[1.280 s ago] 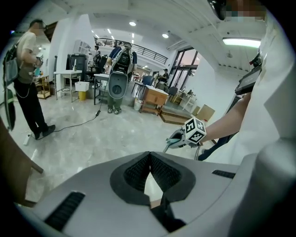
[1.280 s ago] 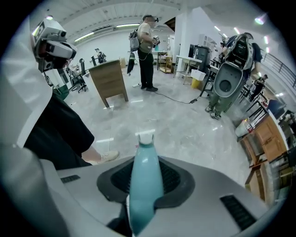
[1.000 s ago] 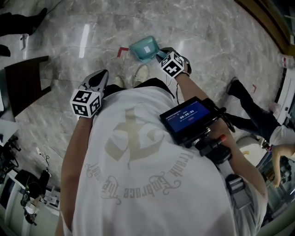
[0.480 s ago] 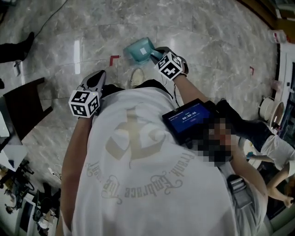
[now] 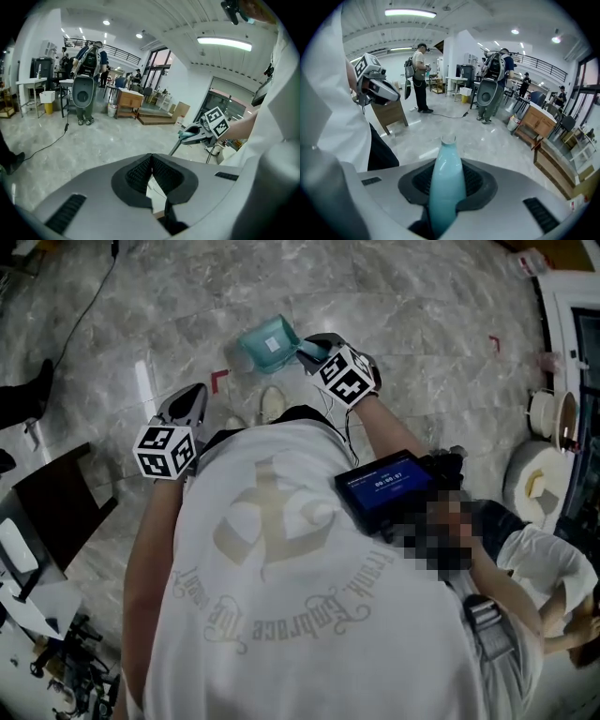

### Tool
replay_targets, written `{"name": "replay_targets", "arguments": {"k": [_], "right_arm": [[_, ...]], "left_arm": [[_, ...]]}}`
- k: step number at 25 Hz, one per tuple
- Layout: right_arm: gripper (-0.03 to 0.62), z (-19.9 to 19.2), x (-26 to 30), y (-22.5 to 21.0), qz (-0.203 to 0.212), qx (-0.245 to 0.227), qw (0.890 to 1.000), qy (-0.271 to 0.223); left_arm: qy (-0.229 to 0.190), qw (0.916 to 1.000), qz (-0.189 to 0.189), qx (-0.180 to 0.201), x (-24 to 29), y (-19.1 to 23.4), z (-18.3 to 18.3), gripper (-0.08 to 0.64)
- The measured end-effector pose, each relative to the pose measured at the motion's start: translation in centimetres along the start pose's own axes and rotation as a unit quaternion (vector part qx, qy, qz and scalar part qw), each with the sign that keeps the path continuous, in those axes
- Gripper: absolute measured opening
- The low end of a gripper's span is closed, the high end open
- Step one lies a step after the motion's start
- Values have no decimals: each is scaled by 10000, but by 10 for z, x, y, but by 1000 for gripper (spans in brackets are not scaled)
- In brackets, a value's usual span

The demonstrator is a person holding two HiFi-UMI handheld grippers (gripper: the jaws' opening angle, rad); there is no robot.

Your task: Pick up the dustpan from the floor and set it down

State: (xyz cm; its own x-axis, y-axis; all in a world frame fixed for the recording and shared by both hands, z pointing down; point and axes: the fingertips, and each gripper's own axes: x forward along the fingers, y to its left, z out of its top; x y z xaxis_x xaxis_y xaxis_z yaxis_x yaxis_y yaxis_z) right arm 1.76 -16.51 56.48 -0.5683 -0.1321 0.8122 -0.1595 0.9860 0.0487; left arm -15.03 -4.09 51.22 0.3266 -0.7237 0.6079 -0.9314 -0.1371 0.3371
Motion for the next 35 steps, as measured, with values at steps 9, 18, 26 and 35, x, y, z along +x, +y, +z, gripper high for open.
{"name": "replay_targets", "arguments": {"k": [9,18,26,35], "right_arm": [[106,12,-40,9,-366,380,9983,-249],[106,17,-68,-7,-716,652,9945,-394],[106,16,-94,-13,-985,988,9884,-606],[106,18,-107,-13,-1177,1188,9839,-636]], "left_arm": [[5,9992,-363,171,0,-1,-9,12],[62,9956,-785,516,26,-11,11,12],[159,9898,-1136,842,47,-23,15,12],[74,9829,-1457,1124,59,-34,41,12]]}}
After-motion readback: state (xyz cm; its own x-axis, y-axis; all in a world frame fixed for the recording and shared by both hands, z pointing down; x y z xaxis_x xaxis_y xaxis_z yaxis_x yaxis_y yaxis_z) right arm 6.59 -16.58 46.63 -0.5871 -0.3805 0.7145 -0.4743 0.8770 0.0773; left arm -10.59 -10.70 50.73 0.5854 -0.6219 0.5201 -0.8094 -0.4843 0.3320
